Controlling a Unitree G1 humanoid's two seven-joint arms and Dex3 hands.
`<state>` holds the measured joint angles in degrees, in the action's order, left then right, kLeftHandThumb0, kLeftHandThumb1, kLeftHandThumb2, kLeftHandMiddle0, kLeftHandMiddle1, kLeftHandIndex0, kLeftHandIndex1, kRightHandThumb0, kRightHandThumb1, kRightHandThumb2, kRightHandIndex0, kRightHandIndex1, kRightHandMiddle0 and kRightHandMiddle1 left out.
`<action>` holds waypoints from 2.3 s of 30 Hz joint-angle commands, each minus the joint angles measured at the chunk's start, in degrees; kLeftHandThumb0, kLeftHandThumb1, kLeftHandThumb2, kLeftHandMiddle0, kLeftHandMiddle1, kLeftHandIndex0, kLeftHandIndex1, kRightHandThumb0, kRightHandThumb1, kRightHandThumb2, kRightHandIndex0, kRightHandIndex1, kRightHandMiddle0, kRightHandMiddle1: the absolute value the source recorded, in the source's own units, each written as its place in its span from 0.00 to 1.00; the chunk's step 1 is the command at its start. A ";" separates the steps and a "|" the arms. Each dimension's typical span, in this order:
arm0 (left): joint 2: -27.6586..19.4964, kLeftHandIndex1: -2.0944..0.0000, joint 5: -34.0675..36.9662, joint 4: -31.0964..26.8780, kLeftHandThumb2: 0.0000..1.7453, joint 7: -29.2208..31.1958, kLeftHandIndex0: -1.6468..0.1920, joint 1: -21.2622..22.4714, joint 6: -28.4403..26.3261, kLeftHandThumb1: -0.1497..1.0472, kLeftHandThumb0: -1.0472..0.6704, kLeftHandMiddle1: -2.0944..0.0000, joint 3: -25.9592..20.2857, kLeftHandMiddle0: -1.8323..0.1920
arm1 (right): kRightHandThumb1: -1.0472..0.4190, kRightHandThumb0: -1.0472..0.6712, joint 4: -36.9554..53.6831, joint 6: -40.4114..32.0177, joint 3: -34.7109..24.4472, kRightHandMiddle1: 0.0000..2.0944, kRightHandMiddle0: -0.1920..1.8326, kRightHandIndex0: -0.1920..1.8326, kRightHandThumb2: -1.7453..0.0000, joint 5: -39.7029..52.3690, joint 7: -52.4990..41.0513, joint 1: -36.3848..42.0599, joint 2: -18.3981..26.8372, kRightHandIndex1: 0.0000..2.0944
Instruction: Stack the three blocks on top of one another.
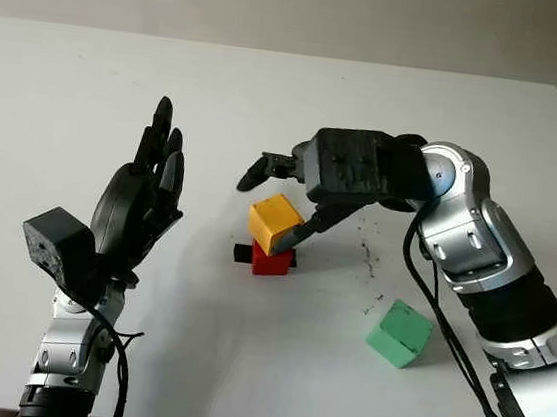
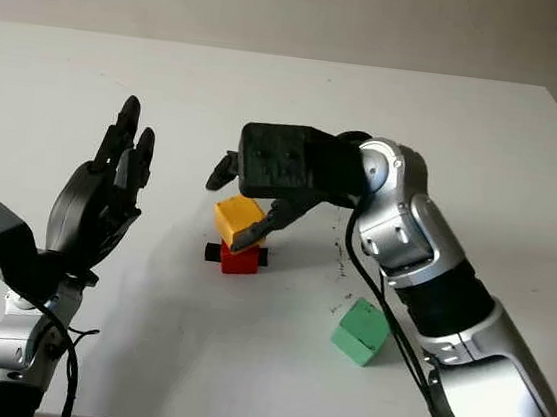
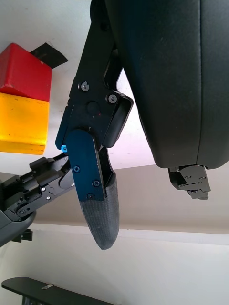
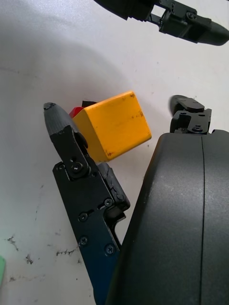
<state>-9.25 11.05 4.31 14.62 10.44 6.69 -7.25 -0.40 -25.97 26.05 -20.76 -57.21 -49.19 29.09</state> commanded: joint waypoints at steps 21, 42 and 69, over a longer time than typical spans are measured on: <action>-2.37 1.00 1.11 0.00 0.34 1.65 1.00 0.70 -0.75 1.00 0.15 0.99 -1.65 1.00 | 0.07 0.20 12.11 5.99 -27.81 0.05 0.10 0.02 0.96 13.77 4.76 11.57 17.44 0.02; -4.58 1.00 1.72 0.18 0.32 2.80 1.00 2.40 -2.51 1.00 0.14 1.00 -3.12 1.00 | 0.12 0.30 24.61 43.15 -40.87 0.06 0.21 0.02 0.97 11.77 2.07 42.57 33.63 0.03; -5.80 1.00 2.33 0.15 0.32 3.99 1.00 1.75 -2.97 1.00 0.16 0.98 -3.66 1.00 | 0.13 0.33 11.64 62.36 -29.20 0.09 0.33 0.08 0.97 -2.47 19.53 43.99 29.02 0.04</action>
<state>-14.56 13.20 4.61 18.49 12.00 3.71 -10.61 11.85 35.61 -3.62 -22.86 -38.65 -4.23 58.66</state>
